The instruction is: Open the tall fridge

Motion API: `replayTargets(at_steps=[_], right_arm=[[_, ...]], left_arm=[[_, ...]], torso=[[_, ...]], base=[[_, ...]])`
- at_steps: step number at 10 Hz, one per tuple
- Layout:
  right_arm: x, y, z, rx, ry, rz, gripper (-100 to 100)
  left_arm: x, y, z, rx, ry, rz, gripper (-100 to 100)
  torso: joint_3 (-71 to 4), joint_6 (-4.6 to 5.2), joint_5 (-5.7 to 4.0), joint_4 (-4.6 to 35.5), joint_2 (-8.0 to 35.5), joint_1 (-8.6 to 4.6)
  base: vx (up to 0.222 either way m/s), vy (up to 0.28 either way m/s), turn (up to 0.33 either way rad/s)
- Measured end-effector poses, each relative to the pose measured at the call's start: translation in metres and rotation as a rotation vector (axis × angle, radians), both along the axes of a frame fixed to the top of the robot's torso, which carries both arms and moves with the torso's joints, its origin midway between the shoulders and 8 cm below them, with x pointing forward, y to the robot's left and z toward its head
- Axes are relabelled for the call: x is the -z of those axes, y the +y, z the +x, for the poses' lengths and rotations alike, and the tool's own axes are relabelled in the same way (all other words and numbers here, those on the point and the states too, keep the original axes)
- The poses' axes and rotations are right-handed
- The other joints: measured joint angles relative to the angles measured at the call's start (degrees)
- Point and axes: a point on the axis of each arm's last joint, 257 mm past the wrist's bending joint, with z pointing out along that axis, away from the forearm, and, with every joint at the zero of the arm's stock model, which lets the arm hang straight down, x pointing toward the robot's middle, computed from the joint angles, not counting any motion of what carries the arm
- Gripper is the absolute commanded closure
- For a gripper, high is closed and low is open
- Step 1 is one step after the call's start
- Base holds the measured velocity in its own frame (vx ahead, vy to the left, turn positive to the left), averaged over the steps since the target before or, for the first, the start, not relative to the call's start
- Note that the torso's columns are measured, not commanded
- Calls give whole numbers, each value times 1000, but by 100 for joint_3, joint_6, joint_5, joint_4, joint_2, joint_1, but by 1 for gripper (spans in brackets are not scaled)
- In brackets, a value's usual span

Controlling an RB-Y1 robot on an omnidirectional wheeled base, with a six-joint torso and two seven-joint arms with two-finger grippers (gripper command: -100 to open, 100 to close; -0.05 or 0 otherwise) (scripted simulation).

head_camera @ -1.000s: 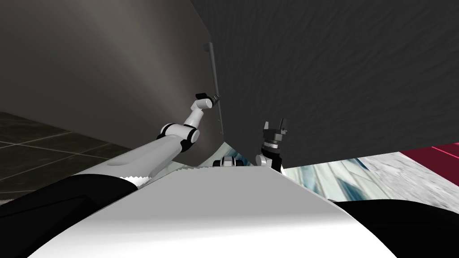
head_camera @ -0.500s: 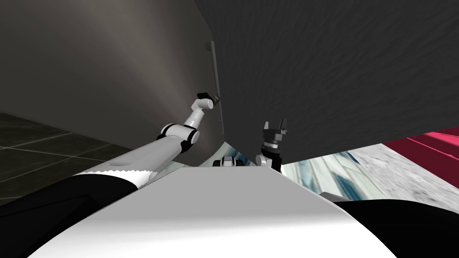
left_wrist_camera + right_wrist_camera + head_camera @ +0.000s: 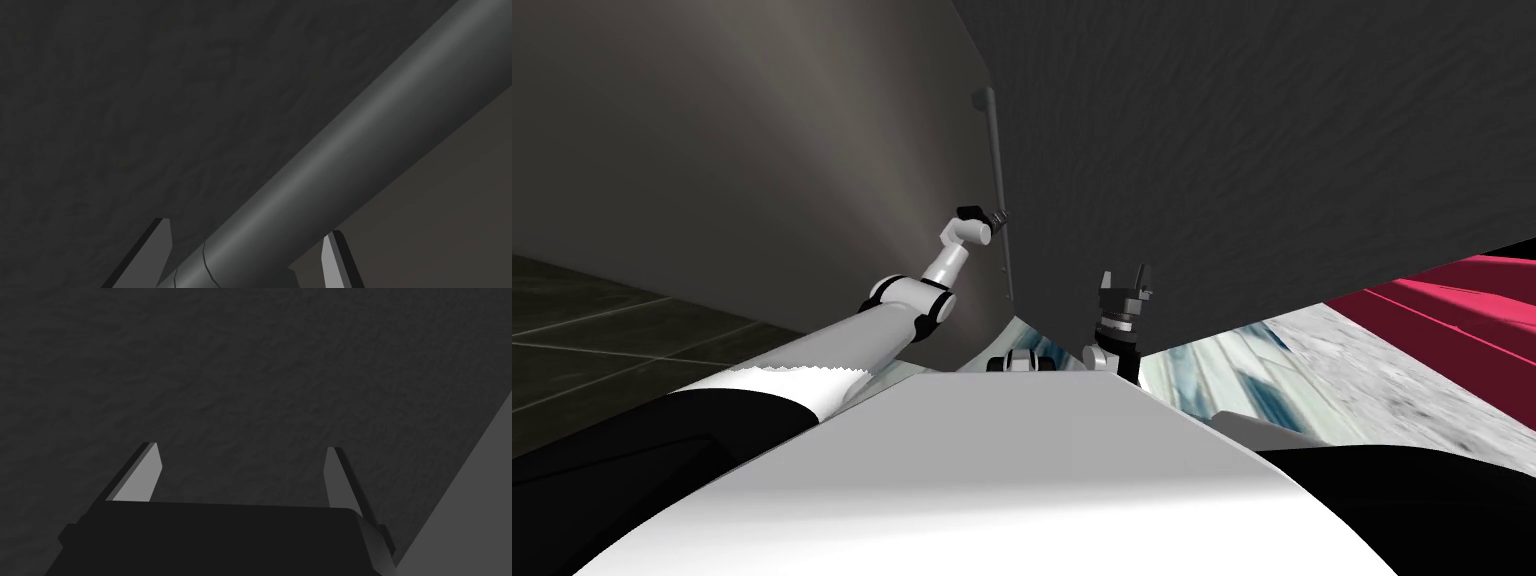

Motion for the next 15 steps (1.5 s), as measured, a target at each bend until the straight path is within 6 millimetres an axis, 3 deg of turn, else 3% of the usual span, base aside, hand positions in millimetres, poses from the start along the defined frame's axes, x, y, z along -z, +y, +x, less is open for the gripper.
replayTargets(at_steps=[15], right_arm=[[0, 0, 0, 0, 0, 0, 0]], left_arm=[[-1, -55, -32, 40, 4, -9, 100]], torso=[[-1, -29, 10, 10, -4, -3]], base=[[-41, 39, -57]])
